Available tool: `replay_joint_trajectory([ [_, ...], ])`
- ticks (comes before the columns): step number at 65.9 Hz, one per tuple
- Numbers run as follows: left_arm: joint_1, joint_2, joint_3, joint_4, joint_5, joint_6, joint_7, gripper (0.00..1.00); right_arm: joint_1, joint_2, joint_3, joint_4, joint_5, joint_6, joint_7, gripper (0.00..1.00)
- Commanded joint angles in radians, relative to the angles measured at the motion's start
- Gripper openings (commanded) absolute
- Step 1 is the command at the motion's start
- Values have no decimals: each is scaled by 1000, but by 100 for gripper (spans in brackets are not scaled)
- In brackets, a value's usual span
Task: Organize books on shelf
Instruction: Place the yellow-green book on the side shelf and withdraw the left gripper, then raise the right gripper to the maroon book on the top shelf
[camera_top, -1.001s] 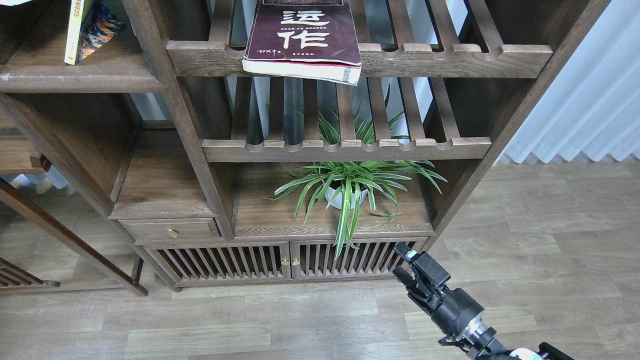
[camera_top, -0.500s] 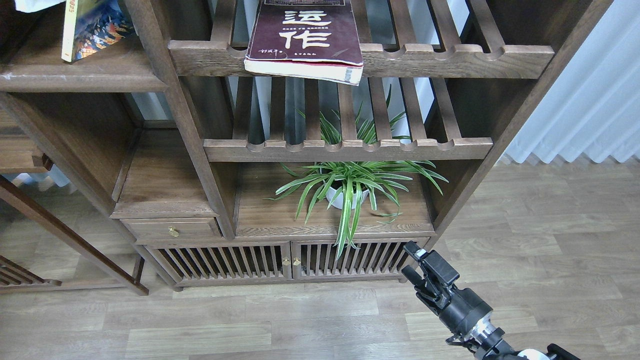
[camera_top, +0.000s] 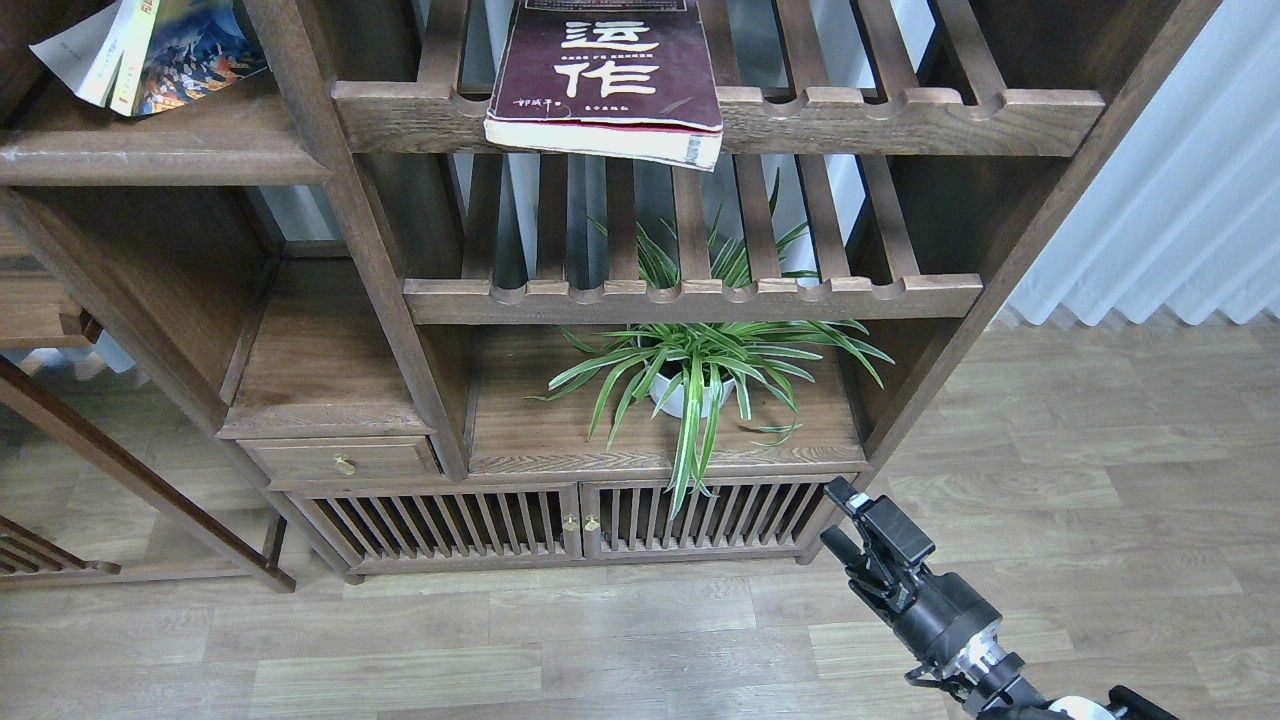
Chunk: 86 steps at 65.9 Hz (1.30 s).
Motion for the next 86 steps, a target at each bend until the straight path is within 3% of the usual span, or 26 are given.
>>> replay_joint_trajectory([
  [1,62,90,-5,-143,-49,35,2,38,14,4,1,-3,6,0,1,99],
  [11,207,217,-52,-355,-118,107,-1,39,50,11,1,-6,12,0,-1,99],
  [29,451,303,-250,-502,-120,86,-4,43,115,-2,1,-7,11,0,-3,99],
  [44,660,306,-417,-643,-120,81,-4,53,130,-2,-2,-3,8,0,-4,99],
  [50,731,297,-459,-692,-121,81,-4,60,132,-5,-4,-1,6,0,-6,99],
  [68,953,205,-606,-783,-141,-1,2,61,122,-26,-15,89,1,0,-6,98],
  [86,1093,-13,-663,-860,-132,-1,29,63,150,-19,-12,174,-15,0,-6,98],
])
